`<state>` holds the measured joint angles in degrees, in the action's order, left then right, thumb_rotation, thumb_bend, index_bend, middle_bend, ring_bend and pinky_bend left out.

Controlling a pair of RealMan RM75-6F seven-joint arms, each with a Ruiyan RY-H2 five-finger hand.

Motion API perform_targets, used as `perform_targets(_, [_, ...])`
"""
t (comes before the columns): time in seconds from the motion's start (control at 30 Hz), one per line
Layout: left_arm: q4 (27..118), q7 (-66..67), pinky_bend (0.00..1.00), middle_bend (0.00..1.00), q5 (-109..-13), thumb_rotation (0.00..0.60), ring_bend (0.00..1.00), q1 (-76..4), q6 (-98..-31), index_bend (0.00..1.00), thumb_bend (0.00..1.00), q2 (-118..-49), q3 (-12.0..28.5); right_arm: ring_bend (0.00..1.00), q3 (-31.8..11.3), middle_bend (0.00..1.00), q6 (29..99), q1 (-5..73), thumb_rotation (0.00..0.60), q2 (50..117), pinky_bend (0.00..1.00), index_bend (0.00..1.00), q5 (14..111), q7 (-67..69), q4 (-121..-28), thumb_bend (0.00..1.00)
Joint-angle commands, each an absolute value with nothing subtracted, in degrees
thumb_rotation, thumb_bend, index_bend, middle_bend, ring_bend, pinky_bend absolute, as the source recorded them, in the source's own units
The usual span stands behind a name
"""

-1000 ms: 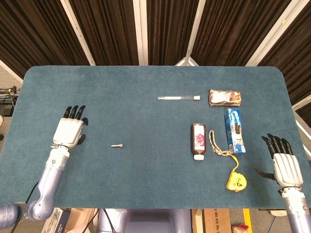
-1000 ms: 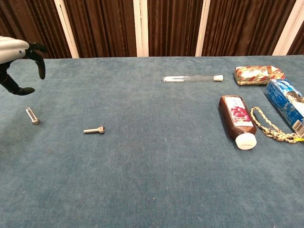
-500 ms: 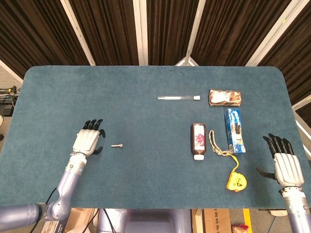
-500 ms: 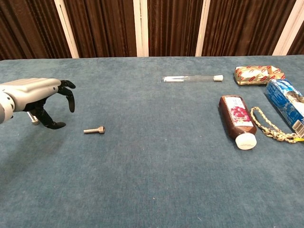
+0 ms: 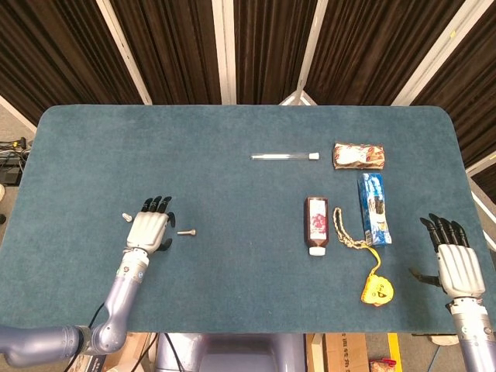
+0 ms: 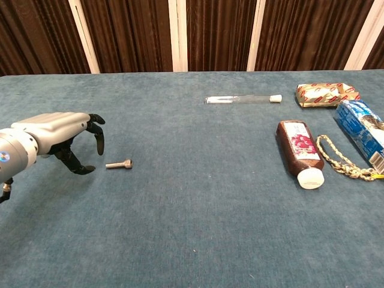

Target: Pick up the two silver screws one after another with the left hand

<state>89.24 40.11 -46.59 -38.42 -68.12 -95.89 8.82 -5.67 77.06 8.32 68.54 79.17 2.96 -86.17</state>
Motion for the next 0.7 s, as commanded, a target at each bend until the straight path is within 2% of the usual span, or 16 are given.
perform_targets(0.03, [87.56,39.73,0.00,0.05,-47.12,0.600,0.00,-38.31,-68.87,0.46,0.42,-97.60,8.79,0.05,-5.57,0.09,76.96,8.36,0.600,68.57,0.00,0.13,79.29,2.96,-86.13,0.15])
perform_targets(0.7, [81.60,39.22,0.00,0.06,-49.18,0.600,0.00,-38.47,-69.05,0.48,0.43,-103.14,9.74,0.05,-5.62,0.09,76.93,8.28,0.600,68.43,0.00,0.13,79.12,3.34,-86.22,0.15])
